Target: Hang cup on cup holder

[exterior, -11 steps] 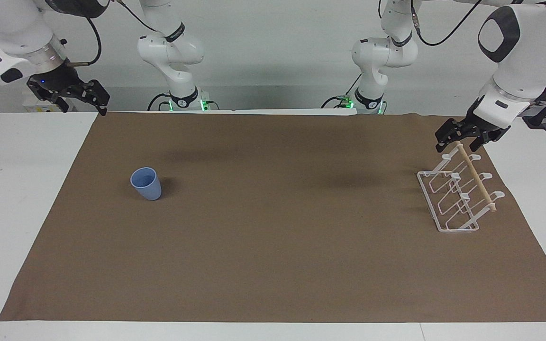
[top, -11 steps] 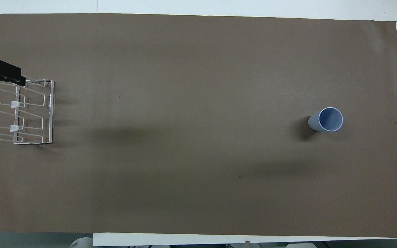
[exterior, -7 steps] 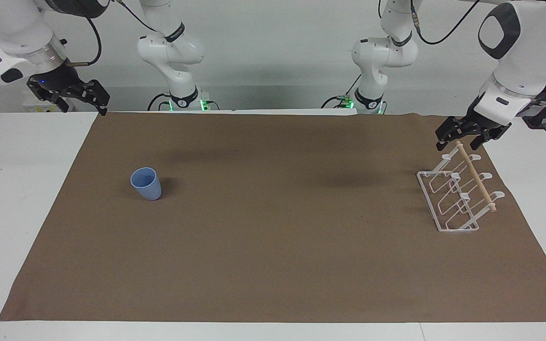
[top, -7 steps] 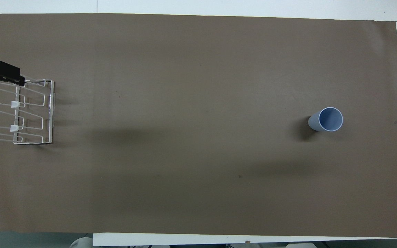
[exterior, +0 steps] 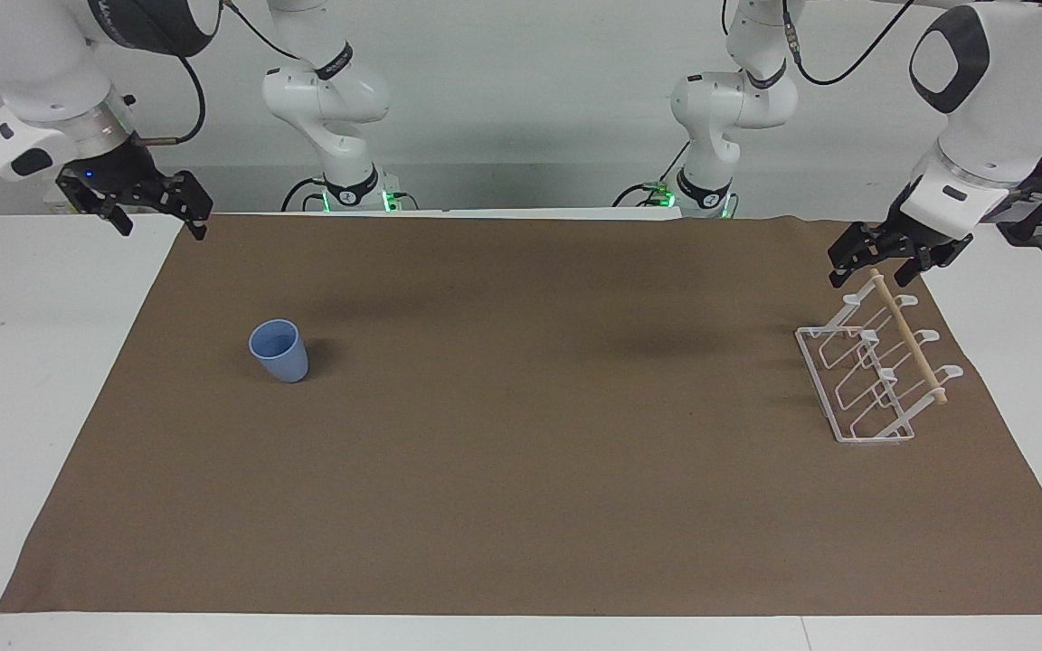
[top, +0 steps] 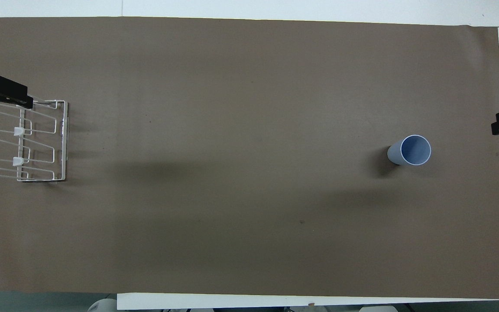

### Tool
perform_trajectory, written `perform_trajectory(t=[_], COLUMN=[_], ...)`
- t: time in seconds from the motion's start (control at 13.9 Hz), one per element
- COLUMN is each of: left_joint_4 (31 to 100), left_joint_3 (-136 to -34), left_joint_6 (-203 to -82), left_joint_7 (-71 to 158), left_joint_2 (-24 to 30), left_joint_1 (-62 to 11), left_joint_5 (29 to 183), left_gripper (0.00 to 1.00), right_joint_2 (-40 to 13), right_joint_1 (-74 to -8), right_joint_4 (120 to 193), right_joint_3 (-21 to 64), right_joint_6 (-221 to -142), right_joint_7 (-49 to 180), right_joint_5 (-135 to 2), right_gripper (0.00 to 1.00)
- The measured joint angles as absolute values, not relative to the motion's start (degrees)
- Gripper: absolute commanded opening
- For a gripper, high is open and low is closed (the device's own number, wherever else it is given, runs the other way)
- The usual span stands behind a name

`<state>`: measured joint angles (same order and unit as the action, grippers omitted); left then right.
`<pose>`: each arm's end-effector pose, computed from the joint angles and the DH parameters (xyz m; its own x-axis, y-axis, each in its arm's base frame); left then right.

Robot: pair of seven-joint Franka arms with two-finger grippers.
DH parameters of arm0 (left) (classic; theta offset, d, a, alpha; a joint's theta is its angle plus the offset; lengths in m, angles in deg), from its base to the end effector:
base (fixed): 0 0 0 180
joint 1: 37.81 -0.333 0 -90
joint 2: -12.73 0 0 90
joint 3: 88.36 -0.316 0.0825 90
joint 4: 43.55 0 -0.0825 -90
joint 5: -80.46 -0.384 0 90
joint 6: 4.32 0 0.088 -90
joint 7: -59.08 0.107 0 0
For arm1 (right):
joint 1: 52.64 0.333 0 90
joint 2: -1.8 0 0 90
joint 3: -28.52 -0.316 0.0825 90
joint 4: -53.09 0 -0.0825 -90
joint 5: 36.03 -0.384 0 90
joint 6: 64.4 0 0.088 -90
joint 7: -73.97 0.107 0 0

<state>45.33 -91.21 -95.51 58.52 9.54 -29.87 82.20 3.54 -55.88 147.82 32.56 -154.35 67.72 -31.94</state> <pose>0.5704 -0.0548 0.6042 0.9968 -0.0784 -0.0156 -0.0779 -0.9966 0.0274 0.5375 -0.0769 0.6024 0.9980 -0.0179 -0.0603 -0.0141 -0.9979 0.0629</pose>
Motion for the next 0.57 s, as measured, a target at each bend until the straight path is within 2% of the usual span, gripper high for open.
perform_trajectory(t=[0.36, 0.57], left_joint_4=[45.3, 45.3], left_joint_3=[-91.4, -91.6], left_joint_6=[-95.5, -95.5], left_joint_7=[58.5, 58.5], left_joint_2=[9.6, 9.7], left_joint_1=[-30.0, -30.0], left_joint_5=[82.2, 82.2], left_gripper=[1.00, 1.00], right_joint_2=[3.4, 1.3], right_joint_1=[-56.0, -56.0], right_joint_4=[164.1, 169.5], right_joint_3=[32.6, 32.6], right_joint_6=[-171.1, -178.1], right_joint_7=[64.1, 60.3], right_joint_5=[-34.8, -34.9], right_gripper=[0.98, 0.85])
